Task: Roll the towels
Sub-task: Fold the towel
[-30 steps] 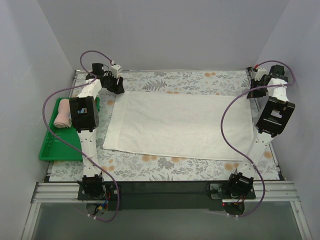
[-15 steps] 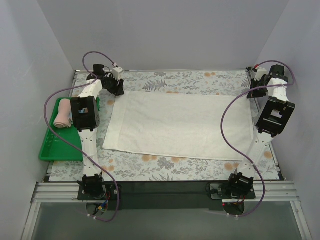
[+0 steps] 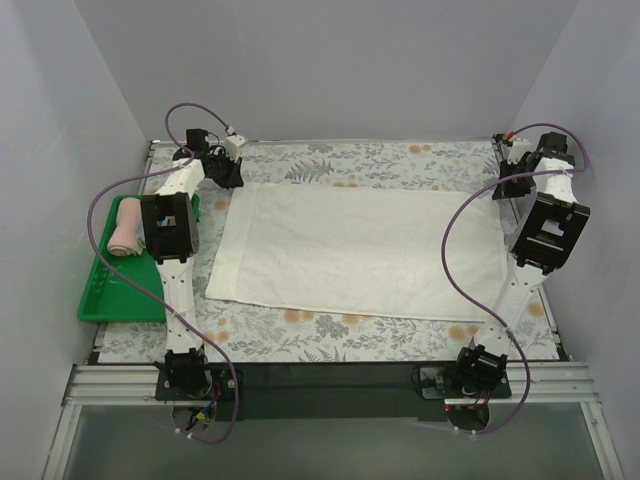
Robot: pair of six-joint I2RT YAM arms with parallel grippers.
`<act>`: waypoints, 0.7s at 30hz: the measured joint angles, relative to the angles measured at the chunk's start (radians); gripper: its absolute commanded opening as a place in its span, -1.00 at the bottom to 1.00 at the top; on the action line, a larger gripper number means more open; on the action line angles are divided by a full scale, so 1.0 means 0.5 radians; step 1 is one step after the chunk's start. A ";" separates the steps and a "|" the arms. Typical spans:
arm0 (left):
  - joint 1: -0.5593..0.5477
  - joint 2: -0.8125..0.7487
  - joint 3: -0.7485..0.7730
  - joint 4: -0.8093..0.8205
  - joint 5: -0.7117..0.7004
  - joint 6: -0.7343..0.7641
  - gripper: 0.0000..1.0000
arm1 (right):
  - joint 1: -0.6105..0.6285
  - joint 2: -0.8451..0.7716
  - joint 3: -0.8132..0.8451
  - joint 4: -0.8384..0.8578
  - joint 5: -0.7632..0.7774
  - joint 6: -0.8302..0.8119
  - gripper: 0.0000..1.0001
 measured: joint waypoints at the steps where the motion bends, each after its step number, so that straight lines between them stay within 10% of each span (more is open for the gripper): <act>1: 0.002 0.000 0.001 0.001 0.007 -0.001 -1.00 | 0.000 0.000 0.001 0.000 0.000 -0.002 -0.97; 21: 0.203 -0.330 -0.088 -0.004 0.333 -0.059 -1.00 | -0.007 -0.389 0.073 -0.092 -0.227 -0.127 -0.97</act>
